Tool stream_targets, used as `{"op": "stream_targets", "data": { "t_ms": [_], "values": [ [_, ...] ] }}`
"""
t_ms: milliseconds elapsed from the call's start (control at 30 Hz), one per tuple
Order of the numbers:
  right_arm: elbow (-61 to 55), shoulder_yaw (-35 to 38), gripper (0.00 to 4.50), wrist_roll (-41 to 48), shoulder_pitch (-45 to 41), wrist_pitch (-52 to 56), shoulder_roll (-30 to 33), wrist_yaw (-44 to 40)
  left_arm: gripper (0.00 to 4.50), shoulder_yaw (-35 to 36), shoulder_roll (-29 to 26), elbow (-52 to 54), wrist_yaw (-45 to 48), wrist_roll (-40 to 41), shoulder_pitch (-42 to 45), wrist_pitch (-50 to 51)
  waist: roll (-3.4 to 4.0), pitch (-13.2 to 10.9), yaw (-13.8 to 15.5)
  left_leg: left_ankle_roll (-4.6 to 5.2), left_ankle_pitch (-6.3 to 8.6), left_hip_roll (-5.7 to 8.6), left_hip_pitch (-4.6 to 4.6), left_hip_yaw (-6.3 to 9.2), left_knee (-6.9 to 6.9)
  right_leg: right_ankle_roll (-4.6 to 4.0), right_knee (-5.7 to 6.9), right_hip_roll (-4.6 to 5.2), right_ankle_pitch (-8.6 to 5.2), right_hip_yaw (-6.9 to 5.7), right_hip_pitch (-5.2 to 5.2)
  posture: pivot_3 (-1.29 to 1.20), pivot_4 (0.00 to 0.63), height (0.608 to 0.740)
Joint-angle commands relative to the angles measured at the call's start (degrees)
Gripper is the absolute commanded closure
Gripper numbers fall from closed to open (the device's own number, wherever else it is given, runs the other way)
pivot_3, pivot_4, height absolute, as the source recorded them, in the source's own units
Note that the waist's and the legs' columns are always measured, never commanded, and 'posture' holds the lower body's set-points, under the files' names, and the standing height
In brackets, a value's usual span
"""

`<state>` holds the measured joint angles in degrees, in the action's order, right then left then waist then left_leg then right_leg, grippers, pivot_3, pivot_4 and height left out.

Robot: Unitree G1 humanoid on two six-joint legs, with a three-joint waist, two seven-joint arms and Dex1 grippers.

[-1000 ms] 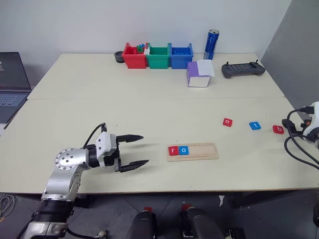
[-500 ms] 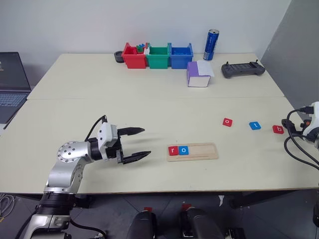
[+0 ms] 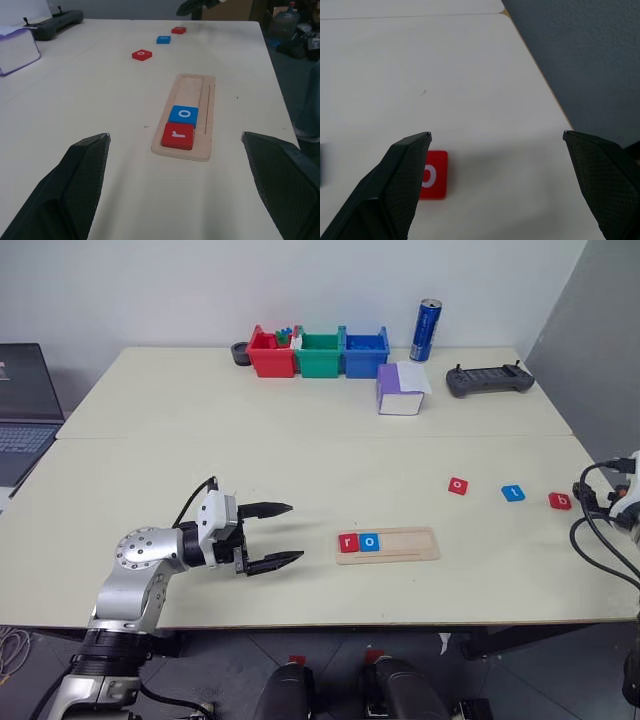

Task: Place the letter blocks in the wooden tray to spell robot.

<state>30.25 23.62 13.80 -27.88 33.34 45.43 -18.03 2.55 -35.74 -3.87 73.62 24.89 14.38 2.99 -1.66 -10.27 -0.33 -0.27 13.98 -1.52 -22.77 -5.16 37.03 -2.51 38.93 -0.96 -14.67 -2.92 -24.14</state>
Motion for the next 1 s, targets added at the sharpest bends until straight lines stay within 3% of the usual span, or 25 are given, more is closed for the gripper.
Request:
{"op": "stream_targets", "data": {
  "t_ms": [33,267,933,1000],
  "values": [
    [-4.6,2.2,0.00,1.8,0.8,2.3,-0.7,0.9,0.05,-0.2,0.2,0.4,0.9,0.6,1.1,-0.9,0.00,0.0,-0.2,0.00,0.00,-0.01,0.01,0.00,0.00,0.00,0.00,0.00,0.00,0.00,0.00,0.00,0.150,0.740],
    [-8.9,1.0,0.00,2.8,1.0,5.2,-4.9,1.7,0.05,-0.5,-0.4,1.1,1.3,0.6,2.1,0.5,0.00,0.0,-0.3,0.00,0.00,-0.02,0.03,0.00,-0.01,0.00,0.03,-0.02,0.00,0.00,0.00,0.00,0.150,0.740],
    [1.4,-1.1,0.00,2.5,-1.8,3.7,-7.6,2.5,0.05,0.1,-0.2,4.6,-1.0,1.8,2.8,3.9,-0.05,0.0,-0.2,0.01,0.00,-0.01,0.02,0.00,0.01,0.03,0.01,-0.01,0.02,0.01,0.02,0.00,0.150,0.740],
    [1.8,-0.8,0.61,2.9,-1.8,3.2,-7.5,2.3,0.00,0.2,-0.1,4.2,-1.2,1.5,3.1,3.4,-0.08,0.0,-0.2,0.01,0.00,-0.01,0.02,0.00,0.02,0.07,0.00,-0.01,0.04,0.01,0.03,0.00,0.150,0.740]
  ]
}}
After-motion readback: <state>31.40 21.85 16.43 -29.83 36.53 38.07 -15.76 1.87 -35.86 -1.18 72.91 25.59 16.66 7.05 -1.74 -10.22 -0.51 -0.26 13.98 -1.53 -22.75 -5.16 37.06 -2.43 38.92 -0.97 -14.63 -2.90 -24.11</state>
